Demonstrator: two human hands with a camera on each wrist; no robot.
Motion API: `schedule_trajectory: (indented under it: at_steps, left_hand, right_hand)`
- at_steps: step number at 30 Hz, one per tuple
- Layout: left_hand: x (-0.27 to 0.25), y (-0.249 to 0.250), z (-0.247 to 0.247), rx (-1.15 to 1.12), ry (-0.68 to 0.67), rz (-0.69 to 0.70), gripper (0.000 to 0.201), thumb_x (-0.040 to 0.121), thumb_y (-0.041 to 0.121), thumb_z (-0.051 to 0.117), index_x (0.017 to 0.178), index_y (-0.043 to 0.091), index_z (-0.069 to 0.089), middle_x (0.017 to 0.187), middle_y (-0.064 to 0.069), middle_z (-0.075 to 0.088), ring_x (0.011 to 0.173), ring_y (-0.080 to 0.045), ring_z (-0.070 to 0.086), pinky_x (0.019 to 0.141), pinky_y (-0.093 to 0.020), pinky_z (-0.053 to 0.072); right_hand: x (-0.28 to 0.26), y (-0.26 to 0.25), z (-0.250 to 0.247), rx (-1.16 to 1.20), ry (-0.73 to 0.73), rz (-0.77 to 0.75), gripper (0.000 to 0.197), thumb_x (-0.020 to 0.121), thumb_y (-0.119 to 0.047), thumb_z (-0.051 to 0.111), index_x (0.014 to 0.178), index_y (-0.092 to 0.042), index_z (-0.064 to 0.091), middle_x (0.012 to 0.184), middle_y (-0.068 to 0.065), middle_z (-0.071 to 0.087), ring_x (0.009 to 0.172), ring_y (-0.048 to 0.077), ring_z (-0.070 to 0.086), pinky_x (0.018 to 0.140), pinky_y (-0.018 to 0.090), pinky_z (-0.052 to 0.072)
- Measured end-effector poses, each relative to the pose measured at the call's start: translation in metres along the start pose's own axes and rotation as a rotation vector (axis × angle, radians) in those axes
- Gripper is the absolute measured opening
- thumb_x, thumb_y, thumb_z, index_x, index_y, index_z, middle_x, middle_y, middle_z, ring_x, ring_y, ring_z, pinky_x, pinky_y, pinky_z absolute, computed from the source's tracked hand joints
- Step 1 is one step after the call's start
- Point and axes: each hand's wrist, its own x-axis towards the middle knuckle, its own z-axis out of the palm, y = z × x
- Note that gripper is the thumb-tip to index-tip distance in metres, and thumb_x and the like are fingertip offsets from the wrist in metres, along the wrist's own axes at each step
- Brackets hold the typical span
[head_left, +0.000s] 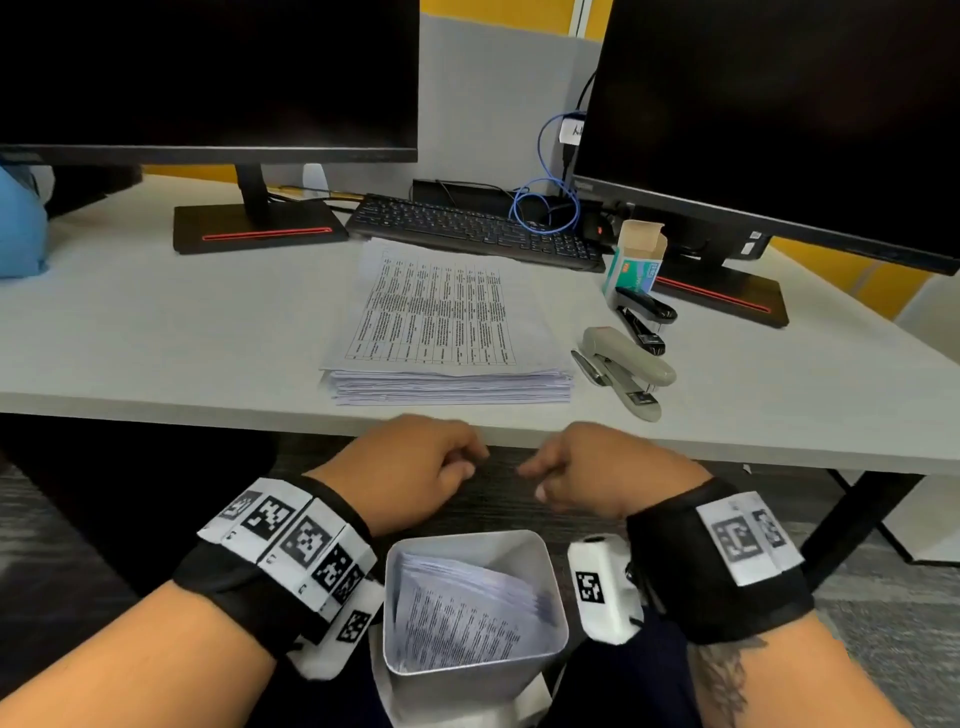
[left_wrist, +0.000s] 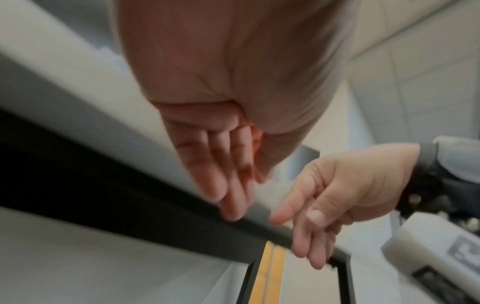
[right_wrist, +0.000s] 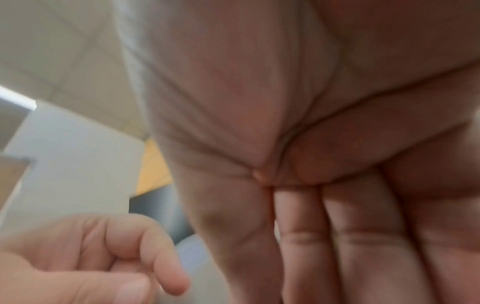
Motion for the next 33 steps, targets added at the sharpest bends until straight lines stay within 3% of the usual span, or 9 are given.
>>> schedule_trajectory:
  at_steps: [4, 8, 11, 14, 17, 20, 25, 29, 33]
  left_hand:
    - [0.002, 0.019, -0.031, -0.119, 0.324, 0.044, 0.013, 0.094, 0.029, 0.057, 0.101, 0.032, 0.067, 0.079, 0.013, 0.064, 0.073, -0.005, 0.058, 0.068, -0.026, 0.045]
    - [0.014, 0.003, -0.04, 0.036, 0.544, 0.013, 0.016, 0.094, 0.023, 0.058, 0.104, 0.022, 0.07, 0.093, 0.005, 0.062, 0.091, -0.017, 0.056, 0.078, -0.029, 0.04]
    - [0.021, -0.011, -0.037, 0.12, 0.463, -0.058, 0.025, 0.092, 0.031, 0.06, 0.115, 0.026, 0.066, 0.112, 0.003, 0.06, 0.112, -0.022, 0.049, 0.095, -0.038, 0.04]
    - [0.024, -0.017, -0.037, 0.13, 0.396, -0.074, 0.025, 0.092, 0.034, 0.061, 0.116, 0.028, 0.066, 0.117, 0.005, 0.062, 0.113, -0.02, 0.051, 0.095, -0.038, 0.043]
    - [0.028, -0.02, -0.043, 0.122, 0.371, -0.061, 0.022, 0.092, 0.033, 0.061, 0.112, 0.026, 0.069, 0.113, 0.005, 0.066, 0.105, -0.017, 0.057, 0.09, -0.033, 0.046]
    - [0.03, -0.02, -0.05, 0.075, 0.357, -0.091, 0.02, 0.092, 0.035, 0.062, 0.108, 0.026, 0.07, 0.107, 0.005, 0.066, 0.096, -0.014, 0.058, 0.083, -0.029, 0.047]
    - [0.027, -0.01, -0.057, 0.108, 0.395, -0.05, 0.028, 0.092, 0.039, 0.06, 0.118, 0.027, 0.065, 0.115, 0.006, 0.066, 0.102, -0.017, 0.06, 0.086, -0.031, 0.047]
    - [0.02, 0.006, -0.061, 0.249, 0.468, -0.022, 0.02, 0.097, 0.032, 0.05, 0.102, 0.026, 0.068, 0.093, 0.002, 0.07, 0.08, -0.019, 0.059, 0.064, -0.029, 0.04]
    - [0.01, 0.032, -0.052, 0.348, 0.375, 0.05, 0.02, 0.097, 0.033, 0.045, 0.096, 0.027, 0.064, 0.081, 0.004, 0.064, 0.078, -0.02, 0.06, 0.059, -0.03, 0.037]
  right_hand:
    - [-0.011, -0.006, -0.027, 0.26, 0.224, -0.051, 0.021, 0.092, -0.013, 0.06, 0.091, -0.032, 0.069, 0.079, -0.001, 0.074, 0.067, 0.013, 0.071, 0.072, 0.028, 0.057]
    - [0.0, 0.0, -0.042, 0.171, 0.576, -0.059, 0.019, 0.092, -0.019, 0.057, 0.097, -0.03, 0.071, 0.094, 0.0, 0.067, 0.081, 0.016, 0.065, 0.074, 0.027, 0.05]
    - [0.009, 0.002, -0.042, 0.104, 0.598, -0.052, 0.032, 0.09, -0.02, 0.062, 0.12, -0.031, 0.065, 0.104, -0.005, 0.061, 0.095, 0.012, 0.058, 0.082, 0.025, 0.043]
    - [0.017, -0.001, -0.039, 0.042, 0.537, -0.083, 0.042, 0.089, -0.019, 0.066, 0.129, -0.031, 0.062, 0.119, -0.001, 0.059, 0.094, 0.006, 0.051, 0.081, 0.018, 0.035]
    - [0.026, -0.002, -0.04, 0.08, 0.547, -0.098, 0.031, 0.092, -0.017, 0.064, 0.122, -0.025, 0.068, 0.119, -0.001, 0.063, 0.085, 0.002, 0.049, 0.073, 0.011, 0.033]
    - [0.029, -0.003, -0.043, 0.112, 0.568, -0.105, 0.021, 0.095, -0.018, 0.061, 0.111, -0.021, 0.073, 0.099, -0.005, 0.066, 0.068, -0.002, 0.047, 0.06, 0.004, 0.034]
    - [0.021, -0.001, -0.048, 0.229, 0.765, -0.191, 0.015, 0.093, -0.022, 0.063, 0.101, -0.026, 0.075, 0.092, -0.007, 0.061, 0.076, 0.005, 0.051, 0.071, 0.019, 0.036]
    - [-0.005, 0.0, -0.061, 0.293, 0.678, -0.194, 0.007, 0.088, -0.039, 0.066, 0.094, -0.036, 0.069, 0.094, -0.009, 0.06, 0.084, 0.007, 0.058, 0.077, 0.025, 0.042]
    - [-0.023, -0.011, -0.065, -0.064, 0.505, -0.152, 0.065, 0.066, -0.056, 0.08, 0.126, -0.04, 0.06, 0.123, -0.013, 0.052, 0.117, 0.007, 0.048, 0.101, 0.032, 0.04]
